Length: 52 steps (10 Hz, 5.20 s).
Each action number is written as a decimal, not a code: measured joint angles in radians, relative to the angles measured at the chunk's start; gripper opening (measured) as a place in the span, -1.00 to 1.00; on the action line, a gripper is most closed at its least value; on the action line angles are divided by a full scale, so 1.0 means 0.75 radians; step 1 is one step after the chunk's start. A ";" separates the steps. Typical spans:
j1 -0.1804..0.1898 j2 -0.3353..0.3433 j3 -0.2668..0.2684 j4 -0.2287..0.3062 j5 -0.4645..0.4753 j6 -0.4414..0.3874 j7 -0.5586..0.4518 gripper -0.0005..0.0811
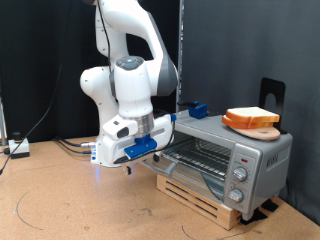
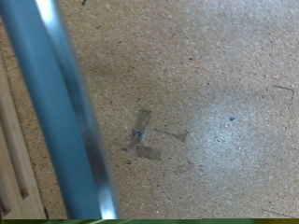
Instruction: Make a piece of toast with the oven
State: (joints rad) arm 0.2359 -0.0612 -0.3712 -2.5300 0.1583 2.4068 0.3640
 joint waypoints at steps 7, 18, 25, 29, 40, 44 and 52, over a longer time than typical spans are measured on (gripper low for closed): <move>-0.032 0.199 -0.017 0.035 0.014 0.189 -0.009 0.99; -0.054 0.455 -0.045 0.052 0.079 0.425 -0.050 0.99; -0.100 0.327 -0.130 0.020 0.080 0.348 -0.214 0.99; -0.153 0.153 -0.080 0.088 0.520 -0.101 -0.669 0.99; -0.109 -0.175 -0.078 0.146 0.672 -0.584 -0.840 0.99; -0.031 -0.238 -0.054 0.200 0.683 -0.889 -1.273 0.99; 0.082 -0.368 0.063 0.260 0.616 -0.990 -1.823 0.99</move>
State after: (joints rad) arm 0.2970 -0.3370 -0.3242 -2.3349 0.6200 1.6640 -1.0032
